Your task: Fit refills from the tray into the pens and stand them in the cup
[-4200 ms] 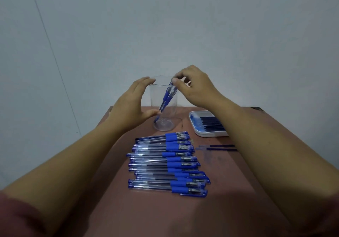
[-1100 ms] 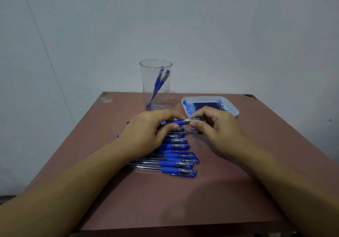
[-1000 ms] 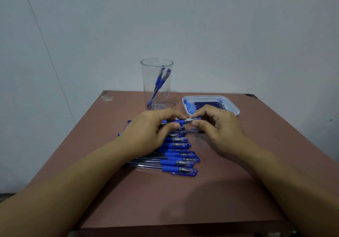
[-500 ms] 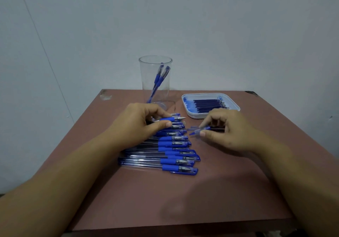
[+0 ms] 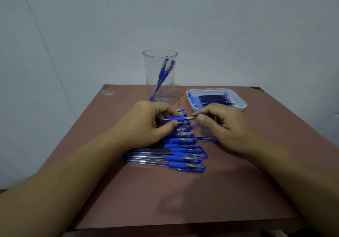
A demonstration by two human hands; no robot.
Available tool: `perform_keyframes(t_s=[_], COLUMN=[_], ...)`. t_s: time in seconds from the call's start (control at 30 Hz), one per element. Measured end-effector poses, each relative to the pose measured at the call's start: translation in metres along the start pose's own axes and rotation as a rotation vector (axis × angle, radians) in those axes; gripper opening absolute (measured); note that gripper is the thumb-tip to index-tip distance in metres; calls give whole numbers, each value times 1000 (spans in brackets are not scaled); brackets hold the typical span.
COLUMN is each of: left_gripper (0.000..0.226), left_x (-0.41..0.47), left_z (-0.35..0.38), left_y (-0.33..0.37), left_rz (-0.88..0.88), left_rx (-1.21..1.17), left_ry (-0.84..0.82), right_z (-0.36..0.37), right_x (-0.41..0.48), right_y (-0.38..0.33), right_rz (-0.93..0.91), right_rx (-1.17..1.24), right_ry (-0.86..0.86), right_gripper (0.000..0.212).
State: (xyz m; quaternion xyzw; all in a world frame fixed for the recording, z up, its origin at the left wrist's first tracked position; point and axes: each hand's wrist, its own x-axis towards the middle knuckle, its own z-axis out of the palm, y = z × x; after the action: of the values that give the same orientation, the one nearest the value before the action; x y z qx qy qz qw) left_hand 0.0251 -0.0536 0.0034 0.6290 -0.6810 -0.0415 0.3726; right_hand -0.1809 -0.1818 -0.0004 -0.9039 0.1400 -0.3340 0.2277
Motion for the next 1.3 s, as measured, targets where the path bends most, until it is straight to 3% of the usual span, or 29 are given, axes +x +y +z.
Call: perform_keyframes(t_s=[0.1,0.3,0.57,0.73,1.13,1.3], left_gripper=[16,18,13,15,16,18], left_x=[1,0,0,0,0,0], left_z=[1,0,0,0,1,0], left_y=[0,3,7,7,7,7], left_rz=[2,7,23,34,37,45], left_rx=[12,20,-9,-3,-18,8], left_ry=[-23,-9,5,25,22,21], right_z=[8,14,10,11,10,10], right_x=[3,4,1,3,1,2], right_y=[3,7,-8,-5,-7,-6], right_rz=[-19,-41,-16,-87,-66,-103], right_rx=[-41,-66,19,-98,-74,-115], right_ry=[10,39,50,83,65,82], right_gripper=[33,8,12,11,23,11])
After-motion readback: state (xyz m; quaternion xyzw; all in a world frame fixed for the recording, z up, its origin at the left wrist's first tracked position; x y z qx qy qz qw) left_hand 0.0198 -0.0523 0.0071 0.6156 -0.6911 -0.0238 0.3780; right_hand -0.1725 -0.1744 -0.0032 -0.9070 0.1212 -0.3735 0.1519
